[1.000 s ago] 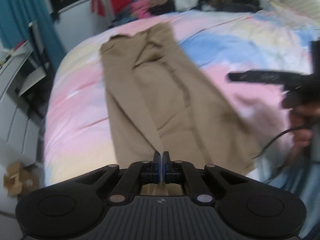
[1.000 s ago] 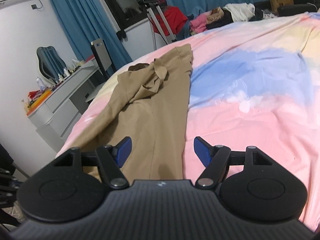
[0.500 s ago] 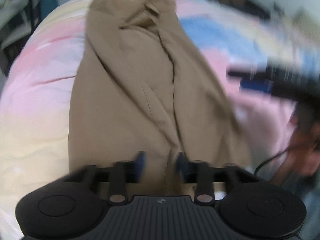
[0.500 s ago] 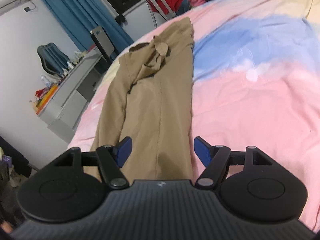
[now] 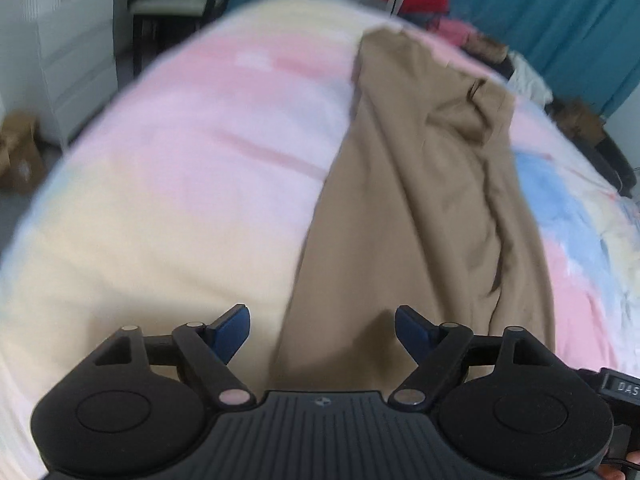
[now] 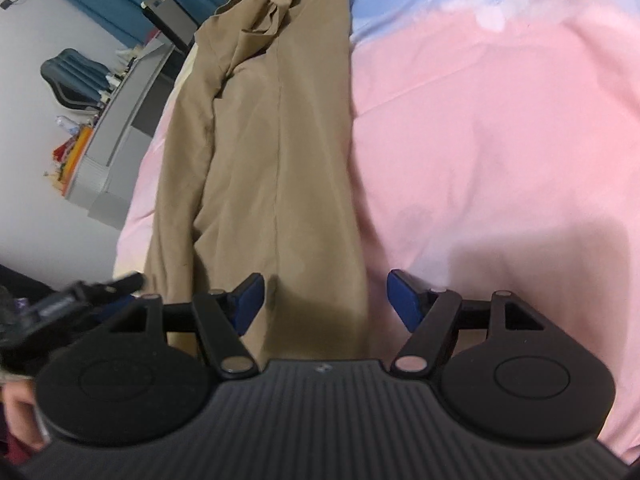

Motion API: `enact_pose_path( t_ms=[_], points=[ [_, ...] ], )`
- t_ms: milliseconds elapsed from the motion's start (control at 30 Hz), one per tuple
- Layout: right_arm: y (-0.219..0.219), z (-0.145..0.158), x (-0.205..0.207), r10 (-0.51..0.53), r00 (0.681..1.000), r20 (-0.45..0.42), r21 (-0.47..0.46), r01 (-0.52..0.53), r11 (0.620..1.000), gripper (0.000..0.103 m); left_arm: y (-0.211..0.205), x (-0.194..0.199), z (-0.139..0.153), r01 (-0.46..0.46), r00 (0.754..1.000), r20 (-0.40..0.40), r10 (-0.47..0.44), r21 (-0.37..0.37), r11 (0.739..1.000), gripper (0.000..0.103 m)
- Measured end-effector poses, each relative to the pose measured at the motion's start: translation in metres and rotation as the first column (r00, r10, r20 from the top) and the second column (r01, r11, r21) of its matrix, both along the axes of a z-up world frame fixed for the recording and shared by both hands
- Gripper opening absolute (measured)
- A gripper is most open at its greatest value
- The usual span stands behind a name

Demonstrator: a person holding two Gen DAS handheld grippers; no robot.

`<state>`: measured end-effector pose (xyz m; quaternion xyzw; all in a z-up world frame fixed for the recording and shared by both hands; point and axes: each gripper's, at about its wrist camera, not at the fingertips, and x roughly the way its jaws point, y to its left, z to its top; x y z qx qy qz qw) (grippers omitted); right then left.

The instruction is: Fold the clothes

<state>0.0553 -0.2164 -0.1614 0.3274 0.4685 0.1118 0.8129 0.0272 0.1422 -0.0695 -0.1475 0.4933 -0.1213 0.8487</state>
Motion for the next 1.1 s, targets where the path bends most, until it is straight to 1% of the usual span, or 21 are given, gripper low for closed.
enact_pose_path(
  t_ms=[67, 100, 133, 167, 267, 333, 367, 400, 467, 500, 533, 567, 600, 633, 700, 767, 867, 967, 1100],
  points=[
    [0.006, 0.000, -0.003, 0.051, 0.999, -0.008, 0.044, -0.050, 0.998, 0.070, 0.001, 0.003, -0.008, -0.011, 0.999, -0.038, 0.011, 0.008, 1.000, 0.082],
    [0.012, 0.000, -0.005, 0.081, 0.997, -0.010, 0.052, -0.081, 0.995, 0.070, 0.002, 0.004, -0.012, -0.016, 0.998, -0.056, 0.017, 0.013, 1.000, 0.082],
    [0.019, 0.001, -0.007, 0.110, 0.994, -0.010, 0.035, -0.110, 0.993, 0.070, 0.002, 0.006, -0.016, -0.022, 0.997, -0.075, 0.023, 0.017, 1.000, 0.082],
    [0.027, 0.003, -0.010, 0.135, 0.991, -0.006, 0.002, -0.135, 0.991, 0.070, 0.000, 0.004, -0.018, -0.005, 0.996, -0.085, 0.007, 0.020, 1.000, 0.082],
    [0.049, 0.010, -0.019, 0.195, 0.981, -0.002, -0.081, -0.195, 0.977, 0.068, -0.013, -0.006, -0.017, 0.099, 0.991, -0.093, -0.096, 0.024, 0.995, 0.082],
    [0.066, 0.017, -0.024, 0.258, 0.966, 0.005, -0.191, -0.253, 0.948, 0.066, -0.022, -0.013, -0.017, 0.167, 0.982, -0.098, -0.164, 0.026, 0.986, 0.080],
    [0.075, 0.020, -0.027, 0.292, 0.956, 0.006, -0.251, -0.281, 0.926, 0.062, -0.027, -0.016, -0.017, 0.195, 0.976, -0.101, -0.191, 0.039, 0.980, 0.074],
    [0.084, 0.024, -0.030, 0.326, 0.946, 0.005, -0.310, -0.308, 0.899, 0.058, -0.032, -0.018, -0.017, 0.213, 0.973, -0.102, -0.206, 0.068, 0.975, 0.070],
    [0.100, 0.029, -0.038, 0.368, 0.930, 0.000, -0.436, -0.331, 0.837, 0.041, -0.039, -0.021, -0.017, 0.236, 0.970, -0.097, -0.225, 0.127, 0.963, 0.051],
    [0.103, 0.030, -0.043, 0.383, 0.924, 0.000, -0.482, -0.336, 0.810, 0.038, -0.039, -0.021, -0.015, 0.237, 0.970, -0.092, -0.226, 0.127, 0.963, 0.045],
    [0.105, 0.032, -0.046, 0.391, 0.920, 0.004, -0.510, -0.334, 0.793, 0.031, -0.036, -0.022, -0.013, 0.232, 0.971, -0.088, -0.223, 0.111, 0.966, 0.031],
    [0.102, 0.036, -0.048, 0.381, 0.925, 0.013, -0.513, -0.321, 0.796, 0.022, -0.032, -0.022, -0.012, 0.227, 0.972, -0.083, -0.219, 0.095, 0.969, 0.015],
    [0.098, 0.040, -0.049, 0.363, 0.932, 0.022, -0.505, -0.302, 0.808, 0.017, -0.029, -0.022, -0.010, 0.221, 0.973, -0.079, -0.215, 0.078, 0.972, 0.011],
    [0.089, 0.045, -0.049, 0.334, 0.942, 0.036, -0.476, -0.278, 0.834, 0.013, -0.026, -0.022, -0.008, 0.216, 0.975, -0.075, -0.211, 0.062, 0.974, 0.011],
    [0.070, 0.057, -0.049, 0.284, 0.956, 0.067, -0.398, -0.235, 0.887, 0.012, -0.019, -0.024, 0.001, 0.202, 0.979, -0.043, -0.201, 0.019, 0.979, 0.010],
    [0.054, 0.074, -0.049, 0.252, 0.962, 0.107, -0.355, -0.200, 0.913, 0.011, -0.011, -0.031, 0.016, 0.183, 0.983, 0.008, -0.183, -0.033, 0.983, 0.010],
    [0.041, 0.108, -0.049, 0.227, 0.956, 0.184, -0.317, -0.161, 0.935, 0.011, 0.003, -0.042, 0.046, 0.118, 0.990, 0.098, -0.103, -0.159, 0.980, 0.010],
    [0.026, 0.143, -0.055, 0.200, 0.944, 0.263, -0.270, -0.127, 0.954, 0.011, 0.010, -0.051, 0.078, 0.080, 0.985, 0.166, -0.038, -0.254, 0.964, 0.009],
    [0.013, 0.181, -0.069, 0.175, 0.922, 0.345, -0.236, -0.095, 0.967, 0.011, 0.009, -0.072, 0.117, 0.109, 0.969, 0.246, -0.033, -0.303, 0.947, 0.009]
  ],
)
